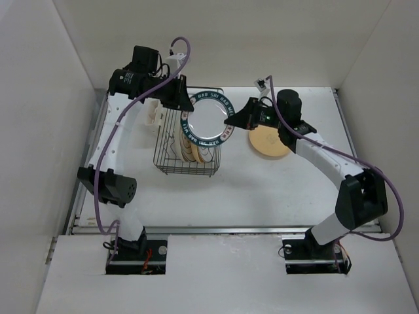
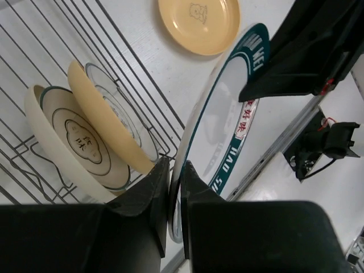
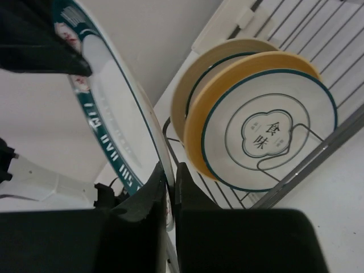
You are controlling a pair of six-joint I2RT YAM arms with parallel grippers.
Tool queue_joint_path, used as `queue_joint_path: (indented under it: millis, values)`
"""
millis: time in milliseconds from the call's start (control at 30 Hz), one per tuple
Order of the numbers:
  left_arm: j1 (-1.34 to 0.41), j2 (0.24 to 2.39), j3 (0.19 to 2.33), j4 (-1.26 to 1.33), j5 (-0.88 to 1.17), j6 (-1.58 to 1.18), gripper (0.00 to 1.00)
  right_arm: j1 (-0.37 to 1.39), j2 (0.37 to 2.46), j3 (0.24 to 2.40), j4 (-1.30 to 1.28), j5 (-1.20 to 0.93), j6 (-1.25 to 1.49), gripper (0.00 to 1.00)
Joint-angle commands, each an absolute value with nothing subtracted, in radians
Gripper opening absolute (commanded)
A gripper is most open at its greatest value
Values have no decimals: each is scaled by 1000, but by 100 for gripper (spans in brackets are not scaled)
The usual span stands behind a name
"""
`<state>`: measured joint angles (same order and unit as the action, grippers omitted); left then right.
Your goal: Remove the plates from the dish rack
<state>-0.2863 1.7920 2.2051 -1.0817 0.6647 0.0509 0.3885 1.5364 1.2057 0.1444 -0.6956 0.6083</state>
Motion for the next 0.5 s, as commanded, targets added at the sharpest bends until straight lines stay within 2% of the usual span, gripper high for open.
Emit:
queue_joint_path:
  millis: [0,67,100,133,200,233,367,400,467]
  values:
    - [-295,1752,2201,-1058,776,46,0,407,1552,1215,212,-701,627,0]
    - [-295,1752,2201,-1069,735,58,4,407,1526,1184,222,-666,637,0]
    - [-295,1752,2210,-1078,700,81,41,407,1499,1172,222,-654,646,0]
    - [-295,1752,2210,-1089,699,92,62,407,1484,1163,233,-641,666,0]
    - [-295,1743,2226,-1089,626,104,84,384,1448,1126,245,-612,701,0]
    - [-295,1743,2238,-1089,597,104,100,373,1410,1114,245,-598,721,0]
    - [-295,1712,2238,-1066,341,71,100,290,1283,1042,157,-444,846,0]
    - [-295,1712,2247,-1066,219,61,100,270,1252,1026,78,-399,859,0]
    - [-295,1712,2247,-1066,123,61,100,226,1145,979,-9,-246,868,0]
